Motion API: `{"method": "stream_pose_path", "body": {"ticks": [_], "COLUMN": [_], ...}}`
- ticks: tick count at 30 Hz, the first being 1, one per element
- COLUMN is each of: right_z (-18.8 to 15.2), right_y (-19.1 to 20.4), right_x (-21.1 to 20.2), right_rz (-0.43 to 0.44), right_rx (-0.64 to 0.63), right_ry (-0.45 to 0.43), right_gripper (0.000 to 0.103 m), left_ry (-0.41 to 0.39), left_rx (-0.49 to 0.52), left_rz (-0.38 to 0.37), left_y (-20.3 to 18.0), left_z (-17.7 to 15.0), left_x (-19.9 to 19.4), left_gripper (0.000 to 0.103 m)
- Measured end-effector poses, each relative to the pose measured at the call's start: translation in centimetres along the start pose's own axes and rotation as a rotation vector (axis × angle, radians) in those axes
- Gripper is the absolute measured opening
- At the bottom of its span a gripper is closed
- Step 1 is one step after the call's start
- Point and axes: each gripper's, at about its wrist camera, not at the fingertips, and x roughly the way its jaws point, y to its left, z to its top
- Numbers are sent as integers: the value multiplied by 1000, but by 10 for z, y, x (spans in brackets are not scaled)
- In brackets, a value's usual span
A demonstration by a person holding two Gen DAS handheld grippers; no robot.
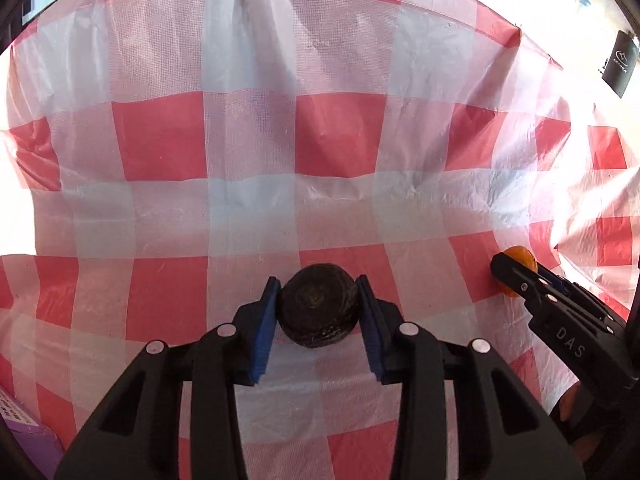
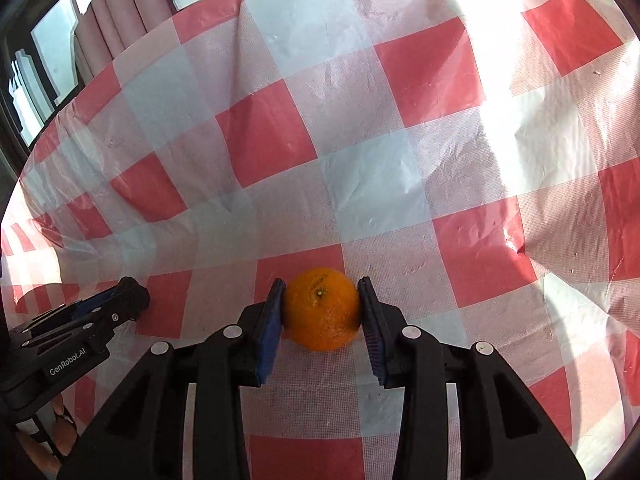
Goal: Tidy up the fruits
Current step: 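Carry the date and tangerine with both tools over the box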
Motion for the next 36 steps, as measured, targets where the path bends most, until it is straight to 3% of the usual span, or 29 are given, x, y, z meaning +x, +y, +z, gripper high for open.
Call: {"method": "stream_pose_path", "body": {"ticks": [6,12,21,25,29,36], "right_z": [0,-9,-124,-168,-189,-201], "right_y": [11,30,62,78,78,96], "right_x": [-3,-13,-101,-125,-149,-183], "right_rz": [-14,-72,-11,-9,-32,-63], "right_rx": [-15,-57,100,78,90,111], "right_ry": [1,14,85,146,169,136], "right_gripper": [37,37,37,37,37,37], "left_ry": [36,77,123,136,143,124], "left_rx": [85,90,113,131,158,208], "left_rz": [-11,-1,-31,-60,-81,-137], "left_y": [-14,-1,4,1,0,3], "left_z": [-46,-80,-120,-133,-147,-155], "left_x": [-30,-62,-113,-132,-153,-192], "left_gripper": [38,38,38,38,38,38]}}
